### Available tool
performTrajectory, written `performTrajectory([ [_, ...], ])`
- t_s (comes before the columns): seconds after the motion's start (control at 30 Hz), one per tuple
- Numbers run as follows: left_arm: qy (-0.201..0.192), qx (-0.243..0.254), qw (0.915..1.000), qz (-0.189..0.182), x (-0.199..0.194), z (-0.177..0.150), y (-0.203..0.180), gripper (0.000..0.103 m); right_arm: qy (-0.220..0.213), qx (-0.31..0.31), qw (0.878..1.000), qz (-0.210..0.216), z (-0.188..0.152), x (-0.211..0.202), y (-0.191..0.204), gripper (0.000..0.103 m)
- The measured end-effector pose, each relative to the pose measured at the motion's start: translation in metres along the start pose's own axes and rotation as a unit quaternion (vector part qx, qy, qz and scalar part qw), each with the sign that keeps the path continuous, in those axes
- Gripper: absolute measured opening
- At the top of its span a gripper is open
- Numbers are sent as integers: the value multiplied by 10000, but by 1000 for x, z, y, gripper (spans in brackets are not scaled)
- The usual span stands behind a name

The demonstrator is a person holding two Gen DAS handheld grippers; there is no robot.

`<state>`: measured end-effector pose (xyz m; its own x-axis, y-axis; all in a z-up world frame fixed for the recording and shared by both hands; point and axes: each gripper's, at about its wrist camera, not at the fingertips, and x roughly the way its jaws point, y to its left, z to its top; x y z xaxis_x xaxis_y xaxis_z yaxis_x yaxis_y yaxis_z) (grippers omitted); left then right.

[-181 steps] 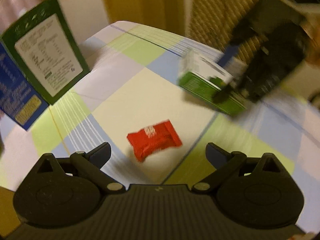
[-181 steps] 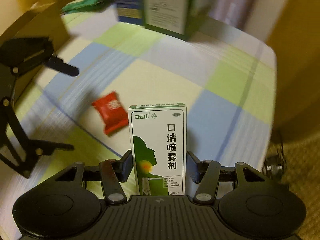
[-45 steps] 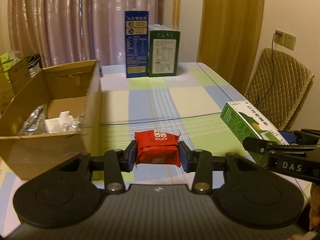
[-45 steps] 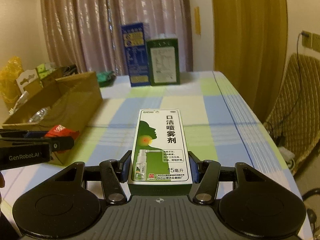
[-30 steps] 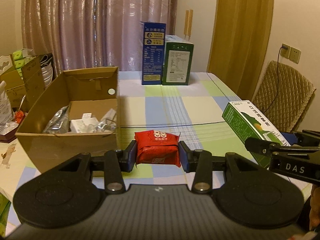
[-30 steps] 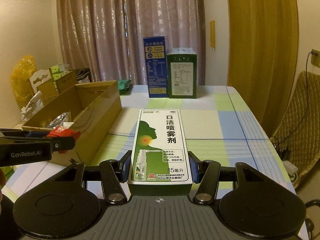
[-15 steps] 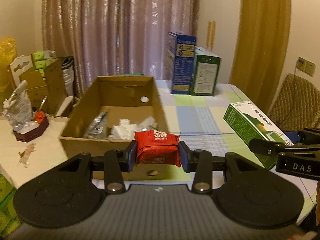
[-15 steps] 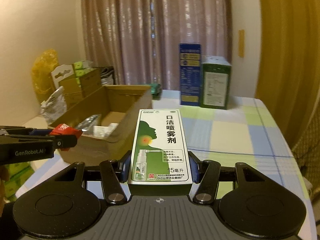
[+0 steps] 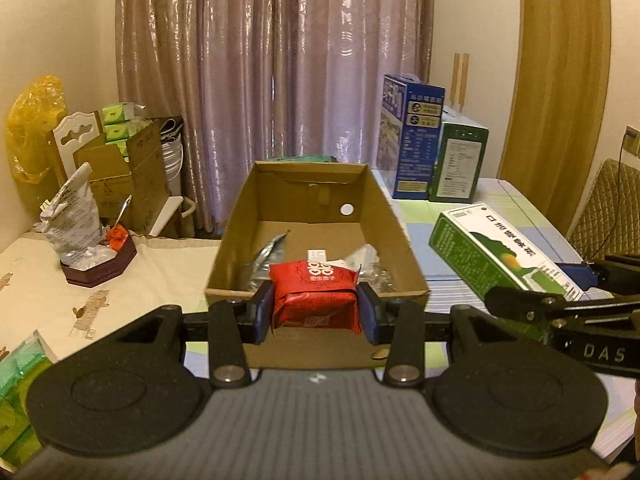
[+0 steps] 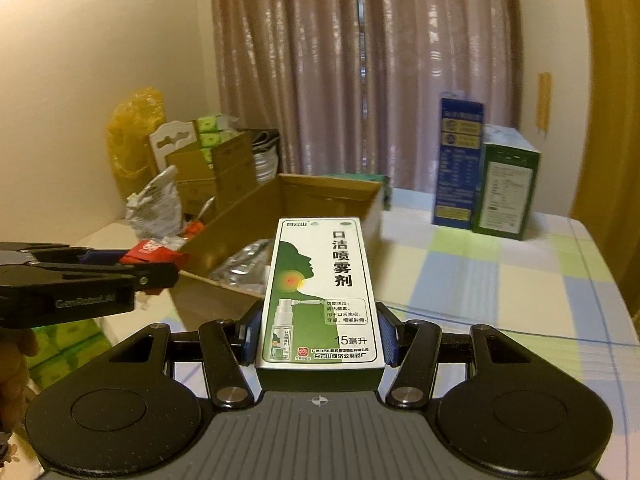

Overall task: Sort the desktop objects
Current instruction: 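Lower the red packet into the box with the left tool while the right tool drops the spray box in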

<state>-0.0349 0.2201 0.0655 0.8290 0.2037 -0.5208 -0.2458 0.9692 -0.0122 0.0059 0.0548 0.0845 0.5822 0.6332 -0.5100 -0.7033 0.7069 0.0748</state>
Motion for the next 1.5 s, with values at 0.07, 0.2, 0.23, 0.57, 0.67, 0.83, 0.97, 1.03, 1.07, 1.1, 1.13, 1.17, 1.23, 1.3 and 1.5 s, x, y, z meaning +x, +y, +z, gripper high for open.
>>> performTrajectory([
  [0.07,9,-15,10000,24,0,2,6,38,13,-64,10000,60,2,4,8,53],
  [0.2,-4,4,10000,89,1,4,16,38,43,-144,9998,125,4,14,18,53],
  [0.23,2,20,9999,106,1,4,18,38,55,-159,9998,124,6,18,19,53],
  [0.57,70,181,9997,154,13,11,31,38,99,-241,9995,150,15,39,24,53],
  [0.67,84,213,9996,138,19,16,32,38,94,-241,9995,154,20,45,23,53],
  [0.83,107,222,9996,117,30,25,35,38,65,-237,9996,146,30,57,22,53],
  [0.97,128,269,9995,82,40,31,38,38,62,-198,9997,120,37,68,19,53],
  [1.03,138,281,9995,57,45,35,39,38,71,-166,9998,101,41,73,17,53],
  [1.07,144,291,9995,48,48,37,39,38,75,-153,9998,92,43,76,17,53],
  [1.1,148,304,9994,37,50,39,39,38,75,-136,9998,88,45,79,16,53],
  [1.13,147,318,9994,19,53,41,39,38,79,-118,9999,83,47,82,15,53],
  [1.17,147,318,9994,2,56,43,40,38,79,-104,9999,75,49,85,14,53],
  [1.23,151,308,9994,-58,61,49,41,38,81,-61,9999,53,52,90,11,53],
  [1.3,157,328,9993,-91,67,54,42,38,102,-16,9999,30,54,96,8,53],
  [1.5,274,344,9989,-191,92,66,46,38,220,162,9996,15,60,119,-1,53],
])
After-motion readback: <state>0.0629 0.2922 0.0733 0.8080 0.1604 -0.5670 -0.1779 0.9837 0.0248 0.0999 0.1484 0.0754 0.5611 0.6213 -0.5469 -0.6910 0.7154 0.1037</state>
